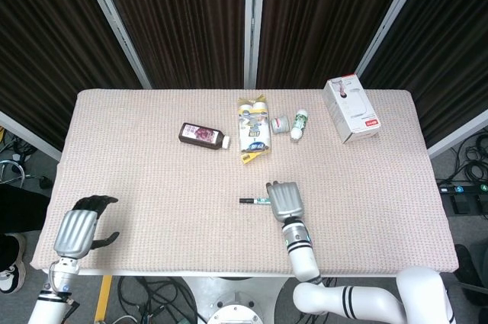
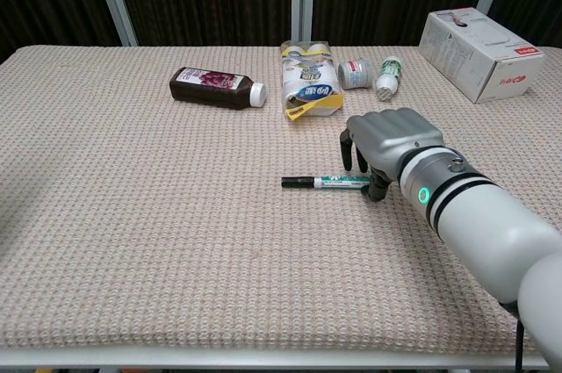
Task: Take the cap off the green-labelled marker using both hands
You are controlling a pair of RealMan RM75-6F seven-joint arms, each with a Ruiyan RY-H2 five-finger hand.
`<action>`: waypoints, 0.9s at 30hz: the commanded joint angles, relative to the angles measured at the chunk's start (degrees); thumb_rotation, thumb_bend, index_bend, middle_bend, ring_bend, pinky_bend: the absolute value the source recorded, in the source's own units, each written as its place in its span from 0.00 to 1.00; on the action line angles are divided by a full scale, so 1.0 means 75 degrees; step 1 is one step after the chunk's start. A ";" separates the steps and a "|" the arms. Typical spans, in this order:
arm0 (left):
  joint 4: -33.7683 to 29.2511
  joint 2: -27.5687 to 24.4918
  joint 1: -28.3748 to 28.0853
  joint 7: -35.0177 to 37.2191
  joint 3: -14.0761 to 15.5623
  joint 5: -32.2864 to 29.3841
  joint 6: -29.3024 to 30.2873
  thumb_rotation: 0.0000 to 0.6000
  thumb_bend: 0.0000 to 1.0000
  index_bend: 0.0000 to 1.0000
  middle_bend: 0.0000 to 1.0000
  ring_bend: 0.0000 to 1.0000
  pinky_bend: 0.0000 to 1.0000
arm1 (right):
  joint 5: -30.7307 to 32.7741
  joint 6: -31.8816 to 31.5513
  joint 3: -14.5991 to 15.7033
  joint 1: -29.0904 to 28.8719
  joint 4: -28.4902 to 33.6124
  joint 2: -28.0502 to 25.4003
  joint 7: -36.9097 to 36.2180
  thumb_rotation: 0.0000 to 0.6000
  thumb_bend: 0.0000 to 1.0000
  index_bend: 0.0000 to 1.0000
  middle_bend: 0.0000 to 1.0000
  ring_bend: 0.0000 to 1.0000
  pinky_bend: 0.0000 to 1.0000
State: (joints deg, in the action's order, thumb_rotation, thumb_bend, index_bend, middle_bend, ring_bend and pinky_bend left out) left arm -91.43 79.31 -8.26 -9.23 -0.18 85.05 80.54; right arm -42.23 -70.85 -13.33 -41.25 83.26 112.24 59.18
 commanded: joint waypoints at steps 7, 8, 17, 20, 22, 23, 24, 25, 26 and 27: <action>0.0144 0.0045 0.0064 0.0139 0.0081 0.0013 0.0000 1.00 0.15 0.28 0.29 0.22 0.26 | 0.0123 -0.0020 0.0053 -0.0055 -0.0146 0.0114 0.0034 1.00 0.23 0.45 0.45 0.74 0.86; 0.0160 0.0050 0.0069 0.0151 0.0084 0.0013 0.0001 1.00 0.15 0.28 0.29 0.22 0.26 | 0.0132 -0.0018 0.0055 -0.0059 -0.0167 0.0128 0.0028 1.00 0.23 0.45 0.45 0.74 0.86; 0.0249 0.0093 0.0105 0.0252 0.0093 -0.0003 0.0000 1.00 0.15 0.28 0.29 0.22 0.26 | 0.0044 -0.0128 0.0079 -0.0085 -0.0350 0.0266 -0.0049 1.00 0.23 0.48 0.47 0.74 0.86; 0.0248 0.0120 0.0085 0.0245 0.0066 -0.0040 -0.0042 1.00 0.15 0.28 0.29 0.22 0.26 | 0.0023 -0.0160 0.0075 -0.0082 -0.0391 0.0292 -0.0067 1.00 0.23 0.49 0.48 0.74 0.86; 0.0246 0.0132 0.0073 0.0234 0.0052 -0.0061 -0.0067 1.00 0.15 0.28 0.29 0.22 0.26 | 0.0019 -0.0181 0.0070 -0.0085 -0.0417 0.0307 -0.0055 1.00 0.23 0.49 0.49 0.74 0.86; 0.0244 0.0136 0.0068 0.0231 0.0047 -0.0066 -0.0075 1.00 0.15 0.28 0.29 0.22 0.26 | 0.0023 -0.0188 0.0063 -0.0086 -0.0426 0.0313 -0.0049 1.00 0.23 0.50 0.49 0.74 0.86; 0.0233 0.0143 0.0055 0.0215 0.0030 -0.0083 -0.0092 1.00 0.15 0.28 0.29 0.22 0.26 | 0.0034 -0.0193 0.0052 -0.0088 -0.0433 0.0320 -0.0041 1.00 0.24 0.51 0.49 0.74 0.86; 0.0229 0.0148 0.0051 0.0210 0.0022 -0.0098 -0.0101 1.00 0.15 0.28 0.29 0.22 0.26 | 0.0047 -0.0192 0.0044 -0.0090 -0.0435 0.0324 -0.0033 1.00 0.24 0.51 0.50 0.74 0.86; 0.0217 0.0154 0.0042 0.0197 0.0006 -0.0115 -0.0114 1.00 0.15 0.28 0.29 0.22 0.26 | 0.0059 -0.0190 0.0037 -0.0094 -0.0437 0.0327 -0.0023 1.00 0.24 0.51 0.50 0.74 0.86; 0.0214 0.0154 0.0040 0.0193 0.0002 -0.0135 -0.0127 1.00 0.16 0.28 0.29 0.22 0.26 | 0.0067 -0.0191 0.0031 -0.0101 -0.0445 0.0332 -0.0005 1.00 0.24 0.51 0.50 0.74 0.86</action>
State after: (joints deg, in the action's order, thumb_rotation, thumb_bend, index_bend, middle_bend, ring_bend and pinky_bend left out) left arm -89.79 80.45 -7.93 -7.75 -0.13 84.09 79.64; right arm -41.76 -72.28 -13.07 -41.98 79.95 114.71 59.10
